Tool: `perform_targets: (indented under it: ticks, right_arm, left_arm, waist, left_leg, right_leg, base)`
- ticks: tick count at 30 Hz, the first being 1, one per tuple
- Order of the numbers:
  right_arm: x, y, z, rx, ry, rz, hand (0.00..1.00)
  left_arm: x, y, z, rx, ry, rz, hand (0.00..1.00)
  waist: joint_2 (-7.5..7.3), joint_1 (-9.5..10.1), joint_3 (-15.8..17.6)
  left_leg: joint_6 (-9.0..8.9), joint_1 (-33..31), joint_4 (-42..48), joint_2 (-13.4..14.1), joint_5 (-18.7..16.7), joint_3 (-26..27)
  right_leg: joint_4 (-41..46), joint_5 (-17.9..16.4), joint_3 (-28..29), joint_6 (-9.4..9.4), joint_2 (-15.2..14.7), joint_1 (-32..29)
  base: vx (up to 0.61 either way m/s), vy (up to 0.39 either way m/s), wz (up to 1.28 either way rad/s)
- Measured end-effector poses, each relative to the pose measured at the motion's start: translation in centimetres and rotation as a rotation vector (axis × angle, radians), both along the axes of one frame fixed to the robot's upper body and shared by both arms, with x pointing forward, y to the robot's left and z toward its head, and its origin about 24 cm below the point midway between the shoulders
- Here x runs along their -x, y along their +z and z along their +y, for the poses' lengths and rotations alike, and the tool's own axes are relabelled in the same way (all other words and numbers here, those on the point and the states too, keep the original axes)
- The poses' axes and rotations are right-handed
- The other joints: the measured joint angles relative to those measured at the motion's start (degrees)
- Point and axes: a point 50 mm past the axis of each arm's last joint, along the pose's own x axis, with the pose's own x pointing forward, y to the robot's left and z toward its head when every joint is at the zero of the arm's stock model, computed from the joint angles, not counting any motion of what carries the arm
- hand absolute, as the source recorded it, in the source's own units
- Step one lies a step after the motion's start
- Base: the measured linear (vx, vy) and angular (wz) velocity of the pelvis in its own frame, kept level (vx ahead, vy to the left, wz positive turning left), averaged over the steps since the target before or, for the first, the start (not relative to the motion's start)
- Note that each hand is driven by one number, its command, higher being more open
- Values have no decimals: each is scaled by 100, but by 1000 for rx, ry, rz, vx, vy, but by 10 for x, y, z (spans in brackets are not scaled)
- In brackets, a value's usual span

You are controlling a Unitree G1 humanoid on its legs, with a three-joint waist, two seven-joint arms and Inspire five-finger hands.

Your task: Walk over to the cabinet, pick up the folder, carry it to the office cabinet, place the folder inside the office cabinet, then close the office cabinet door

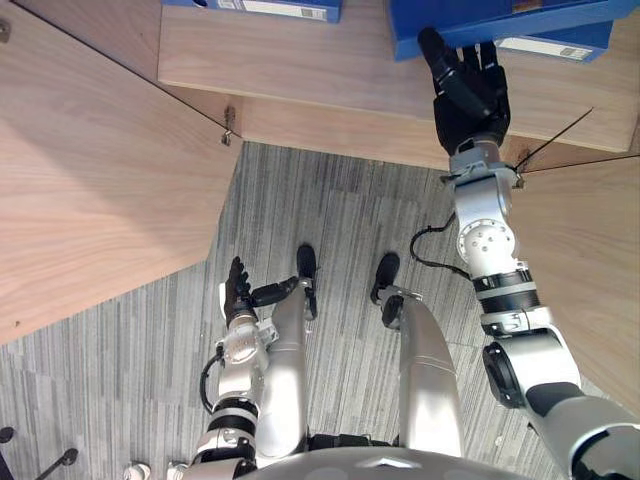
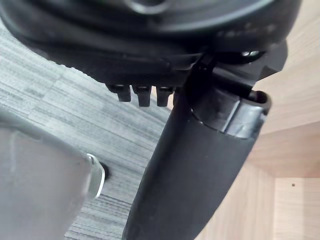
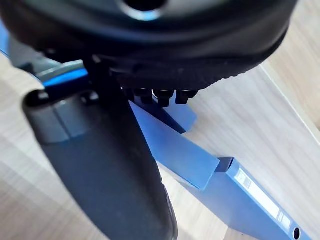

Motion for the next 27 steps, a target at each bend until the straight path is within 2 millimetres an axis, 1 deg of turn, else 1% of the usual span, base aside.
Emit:
perform_targets:
  ticks: [4, 5, 7, 8, 10, 12, 14, 15, 20, 22, 23, 27]
  right_arm:
    - [2, -6, 1, 43, 25, -1, 100]
    - [4, -9, 2, 66, 40, -3, 100]
    - [5, -14, 4, 148, 62, 5, 100]
    - [6, -18, 5, 244, 83, 12, 100]
    - [7, -20, 4, 309, 92, 17, 100]
    - [8, -24, 2, 410, 104, 28, 100]
    - [8, -27, 0, 460, 107, 42, 100]
    - [8, -26, -4, 499, 99, 38, 100]
    - [6, -24, -19, 584, 45, 56, 100]
    - [4, -25, -25, 643, 15, 78, 100]
    - [3, -26, -26, 659, 12, 84, 100]
    - [1, -21, -29, 835, 0, 77, 100]
  left_arm:
    - [1, 0, 0, 2, -10, -1, 100]
    - [1, 0, 1, 0, -11, -4, 100]
    - [3, 0, 3, -3, -15, -6, 100]
    - [3, 0, 4, -6, -20, -6, 100]
    - [4, -1, 5, -8, -21, -4, 100]
    - [6, -2, 9, -21, -23, 3, 100]
    - [9, -4, 12, -30, -22, 14, 100]
    - [10, -5, 14, -35, -24, 18, 100]
    - [13, -10, 17, -44, -25, 43, 100]
    - [15, -12, 20, -50, -24, 52, 100]
    - [15, -12, 20, -52, -24, 54, 100]
    - [16, -14, 23, -60, -27, 62, 100]
  waist:
    - [-16, -2, -3]
    - [-40, -5, -5]
    - [-86, -12, -6]
    - [-123, -24, -3]
    - [-143, -25, -7]
    - [-196, -28, 1]
    - [-229, -48, -12]
    - [-237, -53, -13]
    - [-281, -79, -23]
    - [-321, -82, -46]
    - [-331, -85, -52]
    - [-354, -135, -65]
  left_leg:
    - [0, 0, -21, 23, 0, 8]
    - [-1, 3, -45, 30, 1, 13]
    - [-1, 18, -71, 32, 2, 27]
    - [-1, 35, -91, 31, 2, 33]
    - [-1, 46, -105, 30, 2, 34]
    - [-1, 115, -154, 28, 2, 27]
    - [-1, 170, -184, 27, 2, 28]
    - [-1, 178, -191, 27, 1, 28]
    - [1, 198, -219, 25, 2, 57]
    - [4, 215, -251, 24, 4, 82]
    - [4, 221, -258, 24, 5, 87]
    - [6, 251, -296, 26, 6, 111]
  right_leg:
    - [-67, 12, 1, -2, 28, 1]
    - [-77, 22, 2, -3, 39, 3]
    - [-94, 26, 13, -2, 42, 6]
    - [-116, 29, 15, 2, 42, 22]
    - [-133, 31, 15, 5, 42, 35]
    - [-173, 33, 13, 9, 43, 99]
    - [-218, 38, 12, 16, 46, 160]
    - [-243, 46, 9, 26, 49, 179]
    - [-321, 87, 12, 45, 53, 216]
    - [-343, 98, 26, 47, 53, 217]
    - [-347, 99, 29, 47, 53, 219]
    - [-412, 126, 44, 58, 62, 246]
  base:
    - [-2, 0, -1]
    - [0, 0, 0]
    - [0, 0, 0]
    - [0, 0, 0]
    - [0, 0, 0]
    - [0, 0, 0]
    - [0, 0, 0]
    - [0, 0, 0]
    - [0, 0, 0]
    - [-4, -3, -3]
    - [0, 0, 0]
    - [-1, -1, -1]
